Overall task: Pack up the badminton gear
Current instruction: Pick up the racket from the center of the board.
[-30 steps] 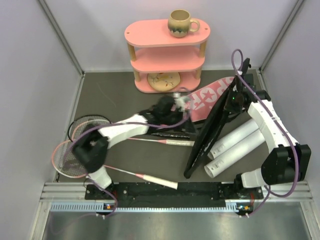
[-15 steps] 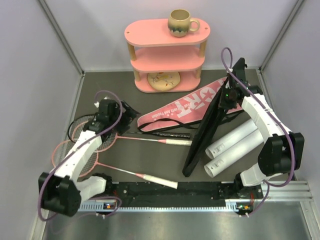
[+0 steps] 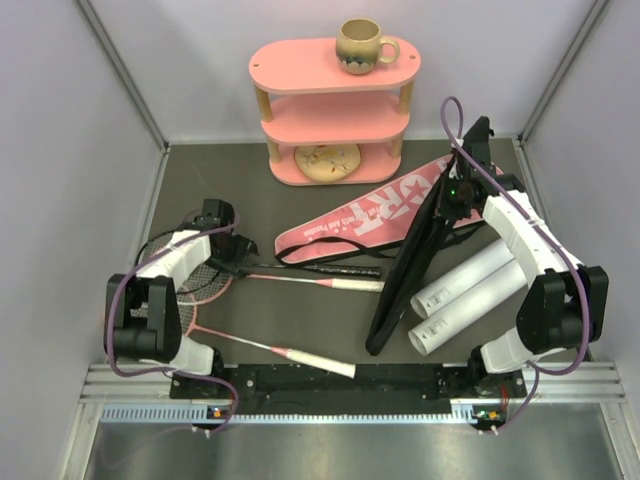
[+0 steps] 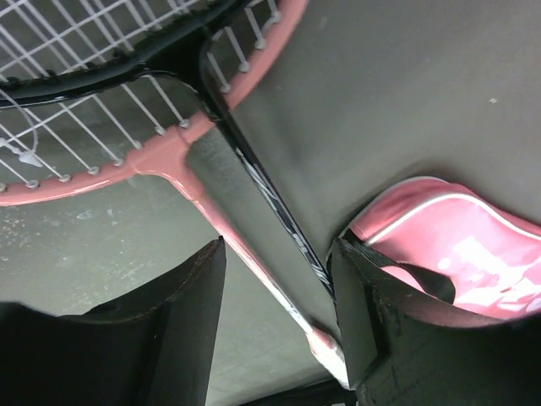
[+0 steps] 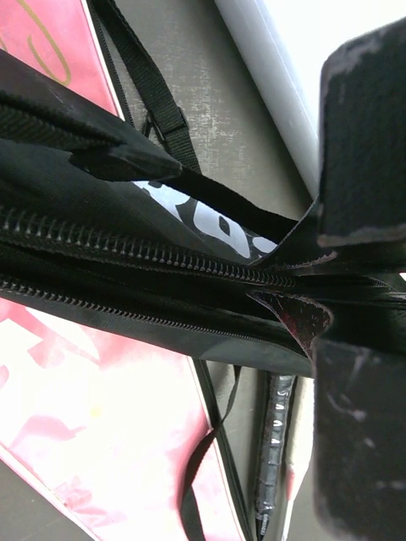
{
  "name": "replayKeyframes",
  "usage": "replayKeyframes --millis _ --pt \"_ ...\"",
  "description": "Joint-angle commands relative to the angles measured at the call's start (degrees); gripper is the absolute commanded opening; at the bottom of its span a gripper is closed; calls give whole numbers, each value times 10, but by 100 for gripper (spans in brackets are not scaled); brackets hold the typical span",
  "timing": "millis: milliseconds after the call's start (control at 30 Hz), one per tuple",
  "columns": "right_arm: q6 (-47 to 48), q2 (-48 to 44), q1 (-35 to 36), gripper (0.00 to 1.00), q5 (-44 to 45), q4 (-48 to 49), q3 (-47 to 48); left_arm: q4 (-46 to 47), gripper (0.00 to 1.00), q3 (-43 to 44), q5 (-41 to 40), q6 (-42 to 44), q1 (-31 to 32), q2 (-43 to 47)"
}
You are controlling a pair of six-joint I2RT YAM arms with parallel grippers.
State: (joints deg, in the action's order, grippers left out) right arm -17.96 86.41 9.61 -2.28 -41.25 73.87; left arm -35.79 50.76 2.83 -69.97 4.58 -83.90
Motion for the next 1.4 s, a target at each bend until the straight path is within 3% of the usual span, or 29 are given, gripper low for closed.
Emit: replayKeyframes --millis 0,300,567,767,867,1133,1200,1300,1367 --pt "10 -27 5 0 -12 20 1 29 57 -21 -23 -61 -1 -14" --pt "11 -34 4 0 -16 26 -12 64 53 -23 -47 -68 -1 -44" --pt "11 -38 5 0 -23 28 -10 21 69 -8 -62 -63 4 41" --pt "9 -36 5 0 -27 30 -12 18 58 23 -31 -81 6 -21" --pt "8 -40 5 0 -26 30 -13 31 48 23 -12 -92 8 -43" --pt "7 -47 5 0 -27 31 -12 45 47 24 -10 -121 8 -99" --pt "6 -46 5 0 -32 31 -13 48 41 29 -23 -119 8 -119" --pt "5 -40 5 0 -26 34 -17 52 1 27 -46 -83 8 -111" --pt "3 -36 5 0 -26 35 -16 46 0 13 -68 -47 11 -45"
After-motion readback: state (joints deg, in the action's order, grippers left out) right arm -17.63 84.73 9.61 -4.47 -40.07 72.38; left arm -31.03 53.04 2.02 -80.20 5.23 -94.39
